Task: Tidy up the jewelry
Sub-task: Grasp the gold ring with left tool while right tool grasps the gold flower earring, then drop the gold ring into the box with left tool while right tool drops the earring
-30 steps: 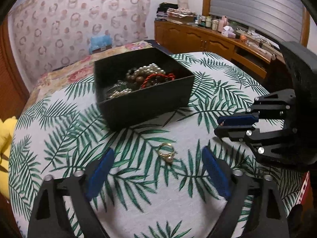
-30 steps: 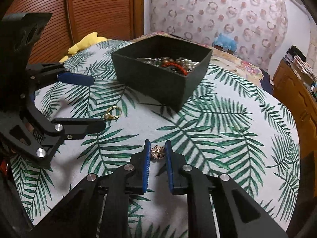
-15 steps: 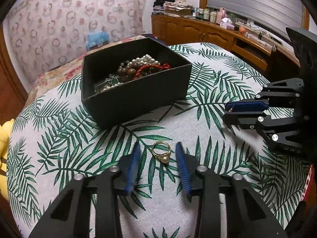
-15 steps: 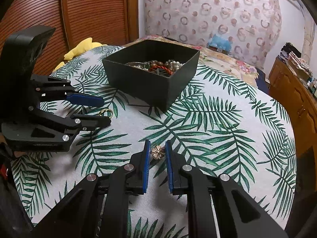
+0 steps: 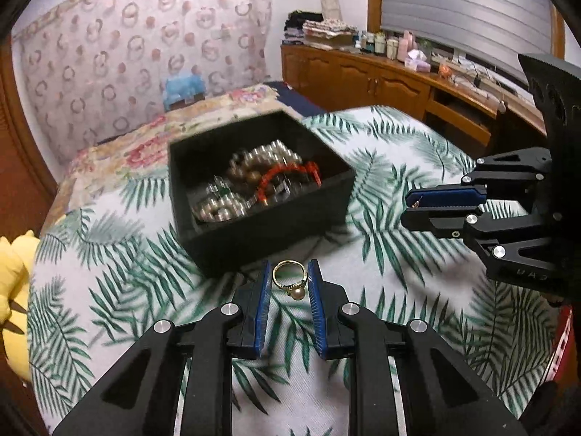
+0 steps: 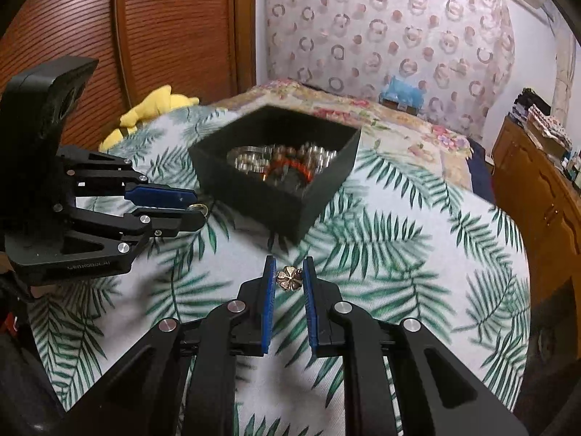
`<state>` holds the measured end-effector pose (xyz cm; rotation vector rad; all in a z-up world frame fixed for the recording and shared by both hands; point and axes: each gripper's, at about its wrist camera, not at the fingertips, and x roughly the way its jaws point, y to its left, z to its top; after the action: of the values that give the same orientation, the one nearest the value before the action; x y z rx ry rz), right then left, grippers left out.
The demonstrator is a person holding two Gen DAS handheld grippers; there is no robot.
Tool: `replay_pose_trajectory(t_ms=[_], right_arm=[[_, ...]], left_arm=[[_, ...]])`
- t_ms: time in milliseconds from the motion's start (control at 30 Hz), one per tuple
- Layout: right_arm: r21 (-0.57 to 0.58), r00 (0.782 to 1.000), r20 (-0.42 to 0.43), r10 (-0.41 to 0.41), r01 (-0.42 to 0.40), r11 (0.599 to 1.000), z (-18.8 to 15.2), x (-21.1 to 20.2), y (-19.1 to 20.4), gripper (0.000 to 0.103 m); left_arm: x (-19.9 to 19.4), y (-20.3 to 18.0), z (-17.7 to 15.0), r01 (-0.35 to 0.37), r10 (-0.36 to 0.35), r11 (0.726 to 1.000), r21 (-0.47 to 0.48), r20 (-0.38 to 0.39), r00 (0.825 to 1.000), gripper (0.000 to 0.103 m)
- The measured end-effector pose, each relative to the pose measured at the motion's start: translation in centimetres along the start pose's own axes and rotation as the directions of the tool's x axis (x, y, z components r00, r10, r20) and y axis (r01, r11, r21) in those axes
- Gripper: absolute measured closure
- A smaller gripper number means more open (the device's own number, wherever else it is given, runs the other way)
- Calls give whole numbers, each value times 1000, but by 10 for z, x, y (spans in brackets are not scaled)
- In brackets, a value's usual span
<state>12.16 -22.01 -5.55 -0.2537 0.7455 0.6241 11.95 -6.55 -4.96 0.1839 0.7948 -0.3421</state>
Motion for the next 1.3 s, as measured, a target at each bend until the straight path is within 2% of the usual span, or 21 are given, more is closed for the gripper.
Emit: replay_pose_trajectory(t_ms=[467, 867, 1133, 1267, 1300], right_arm=[[-1, 997, 74, 23, -23, 1000, 54, 13, -26, 86], [-9, 997, 75, 15, -15, 1000, 78, 37, -38, 86], [-11, 997, 72, 12, -12, 1000, 88, 47, -42, 86], [-20, 998, 63, 13, -12, 1000, 94, 56, -42, 86], [-23, 998, 61, 14, -12, 1000, 95, 57, -41, 86]], left_arm=[[-1, 30, 53, 2, 0, 1000, -27, 77, 997, 84], [38, 60, 77, -31, 34, 998, -49, 50, 998, 84], [50, 73, 88, -46, 49, 997, -69, 48, 998, 84], [43, 80, 88, -56, 63, 994, -95, 67, 996, 81], [42, 82, 89, -64, 71, 993, -99, 70, 995, 76]])
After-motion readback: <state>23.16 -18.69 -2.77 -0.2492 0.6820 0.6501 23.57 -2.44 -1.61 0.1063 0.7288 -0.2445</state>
